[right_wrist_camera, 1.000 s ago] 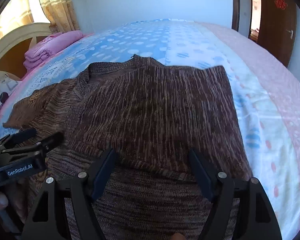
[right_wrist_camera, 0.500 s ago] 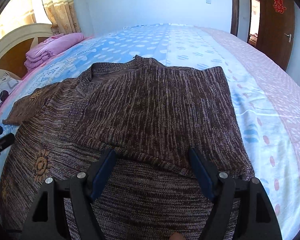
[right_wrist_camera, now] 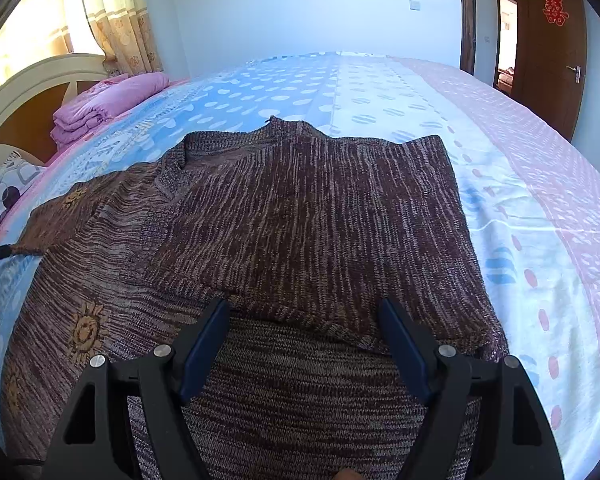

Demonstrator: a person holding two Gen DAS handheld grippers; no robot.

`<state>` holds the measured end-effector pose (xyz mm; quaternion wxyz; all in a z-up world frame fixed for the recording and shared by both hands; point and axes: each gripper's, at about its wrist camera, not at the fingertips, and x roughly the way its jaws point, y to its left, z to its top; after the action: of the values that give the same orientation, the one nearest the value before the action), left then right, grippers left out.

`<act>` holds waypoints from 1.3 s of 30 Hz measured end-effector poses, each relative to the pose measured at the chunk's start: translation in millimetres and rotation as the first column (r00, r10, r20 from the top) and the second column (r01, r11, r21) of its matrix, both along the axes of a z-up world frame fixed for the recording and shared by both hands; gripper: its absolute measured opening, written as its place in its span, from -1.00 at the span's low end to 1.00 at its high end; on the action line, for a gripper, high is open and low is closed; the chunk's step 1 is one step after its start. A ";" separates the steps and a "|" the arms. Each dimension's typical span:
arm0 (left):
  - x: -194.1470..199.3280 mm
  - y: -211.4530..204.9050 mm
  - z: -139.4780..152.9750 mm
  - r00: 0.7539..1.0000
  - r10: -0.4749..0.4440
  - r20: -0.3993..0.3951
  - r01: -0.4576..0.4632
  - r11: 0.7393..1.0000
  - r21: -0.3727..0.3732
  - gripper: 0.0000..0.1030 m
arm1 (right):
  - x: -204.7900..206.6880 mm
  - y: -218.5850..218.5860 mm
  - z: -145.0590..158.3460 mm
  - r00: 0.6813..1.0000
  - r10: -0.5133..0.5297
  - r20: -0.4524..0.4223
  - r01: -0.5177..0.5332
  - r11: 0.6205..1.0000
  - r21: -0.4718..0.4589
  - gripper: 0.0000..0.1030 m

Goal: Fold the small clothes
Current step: 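Grasp the cuff of the other sleeve with the left gripper, then fold the held sleeve across the sweater body with the left gripper, release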

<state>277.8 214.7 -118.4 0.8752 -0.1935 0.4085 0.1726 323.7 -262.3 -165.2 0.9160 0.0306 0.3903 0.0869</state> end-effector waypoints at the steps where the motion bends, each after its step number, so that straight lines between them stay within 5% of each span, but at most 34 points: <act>1: 1.8 4.3 -1.0 1.000 0.009 0.002 -0.009 1.000 -0.017 0.83 | -0.3 -0.4 0.0 1.000 0.000 0.001 0.000 1.000 0.001 0.52; 5: 11.4 17.2 -8.2 1.000 0.015 0.018 -0.013 0.993 -0.114 0.57 | -1.2 -1.9 0.2 1.000 0.000 0.004 0.000 1.000 0.004 0.52; 13: 22.0 34.6 -13.6 0.986 0.099 0.132 -0.055 0.952 -0.302 0.52 | -3.8 -4.7 0.9 1.000 -0.001 0.010 0.001 1.000 0.015 0.52; 18: 33.3 46.2 -18.6 0.976 0.148 0.157 -0.089 0.939 -0.331 0.24 | -5.0 -5.8 1.2 1.000 -0.002 0.015 0.001 1.000 0.025 0.52; 22: 39.5 49.8 -20.9 0.975 0.156 0.159 -0.102 0.947 -0.305 -0.08 | -5.3 -6.2 1.4 1.000 -0.002 0.016 0.001 1.000 0.027 0.52; 24: 39.7 53.0 -23.0 0.975 0.157 0.155 -0.105 0.948 -0.300 -0.41 | -5.3 -6.4 1.3 1.000 -0.002 0.016 0.002 1.000 0.028 0.52; 25: 39.8 56.0 -24.6 0.976 0.154 0.152 -0.102 0.946 -0.308 -0.74 | -5.3 -6.3 1.3 1.000 -0.002 0.016 0.002 1.000 0.027 0.52; 26: 39.5 59.5 -27.0 0.977 0.148 0.154 -0.091 0.940 -0.327 -0.81 | -5.4 -6.3 1.3 1.000 -0.002 0.017 0.001 1.000 0.027 0.52; 28: 36.8 66.4 -29.5 0.973 0.152 0.173 -0.079 0.926 -0.369 -0.83 | -5.5 -6.4 1.2 1.000 -0.002 0.017 0.001 1.000 0.028 0.52; 39: 40.4 45.0 6.4 0.966 0.081 0.244 -0.001 0.950 -0.311 -0.85 | -7.2 -9.3 3.1 1.000 -0.001 0.025 0.000 0.999 0.051 0.52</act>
<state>318.2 259.6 -112.0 0.8753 -0.3568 0.3111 0.0989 316.5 -271.6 -162.1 0.9198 0.0528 0.3766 0.0970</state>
